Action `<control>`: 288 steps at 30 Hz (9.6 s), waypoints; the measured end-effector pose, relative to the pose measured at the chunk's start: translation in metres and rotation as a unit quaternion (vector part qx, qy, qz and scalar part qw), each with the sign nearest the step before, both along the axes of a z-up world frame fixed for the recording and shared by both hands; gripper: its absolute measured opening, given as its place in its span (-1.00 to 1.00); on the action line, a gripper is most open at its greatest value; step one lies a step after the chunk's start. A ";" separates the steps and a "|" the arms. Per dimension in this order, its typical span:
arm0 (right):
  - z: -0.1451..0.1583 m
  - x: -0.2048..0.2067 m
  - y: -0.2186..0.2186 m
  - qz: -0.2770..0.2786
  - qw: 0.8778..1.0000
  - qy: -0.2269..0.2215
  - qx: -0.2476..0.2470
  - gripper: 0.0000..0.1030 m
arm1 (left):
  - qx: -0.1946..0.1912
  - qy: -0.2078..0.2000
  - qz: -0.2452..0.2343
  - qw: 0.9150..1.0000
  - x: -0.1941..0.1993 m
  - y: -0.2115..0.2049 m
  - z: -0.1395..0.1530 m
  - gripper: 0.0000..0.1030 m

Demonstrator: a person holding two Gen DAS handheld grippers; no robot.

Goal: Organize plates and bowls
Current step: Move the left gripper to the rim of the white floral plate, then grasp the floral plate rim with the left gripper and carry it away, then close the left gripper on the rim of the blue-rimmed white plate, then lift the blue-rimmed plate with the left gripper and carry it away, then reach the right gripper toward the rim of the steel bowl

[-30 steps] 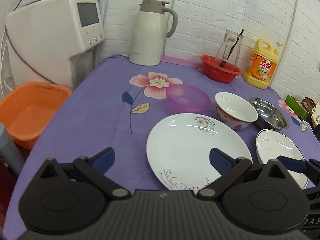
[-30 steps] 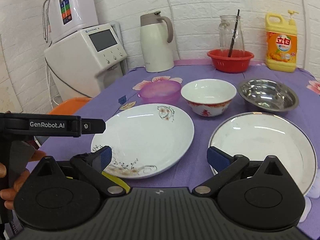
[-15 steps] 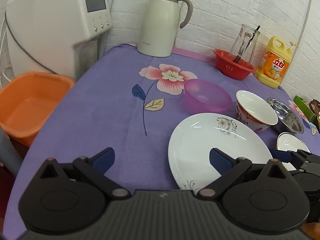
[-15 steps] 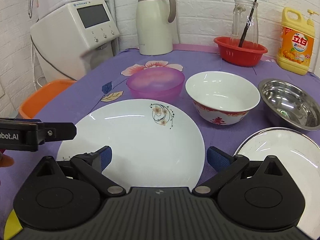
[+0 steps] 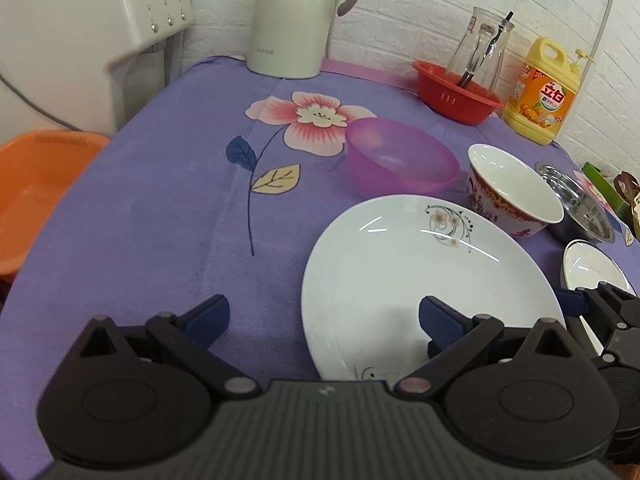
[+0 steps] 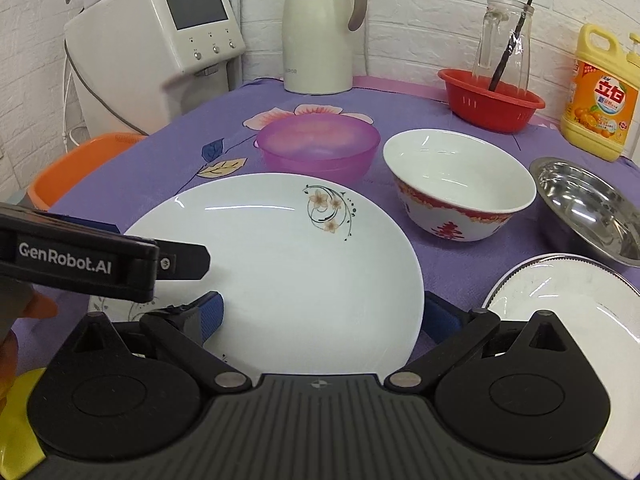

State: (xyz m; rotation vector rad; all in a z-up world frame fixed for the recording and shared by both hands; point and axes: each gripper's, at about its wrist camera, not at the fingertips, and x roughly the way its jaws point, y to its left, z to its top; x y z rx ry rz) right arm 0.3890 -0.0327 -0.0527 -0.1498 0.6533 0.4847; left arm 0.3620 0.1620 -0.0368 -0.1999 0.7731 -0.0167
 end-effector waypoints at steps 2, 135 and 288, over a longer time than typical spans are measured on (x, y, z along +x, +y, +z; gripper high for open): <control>0.000 0.005 0.001 0.002 1.000 0.017 0.009 1.00 | 0.008 0.001 -0.003 1.000 0.003 -0.003 0.000 0.93; -0.016 -0.020 -0.191 -0.194 0.979 -0.011 0.068 1.00 | 0.040 0.011 -0.095 0.995 0.048 -0.202 -0.001 0.92; 0.022 0.133 -0.190 -0.214 0.972 0.071 -0.063 1.00 | 0.036 -0.101 -0.012 0.994 -0.086 -0.095 0.059 0.92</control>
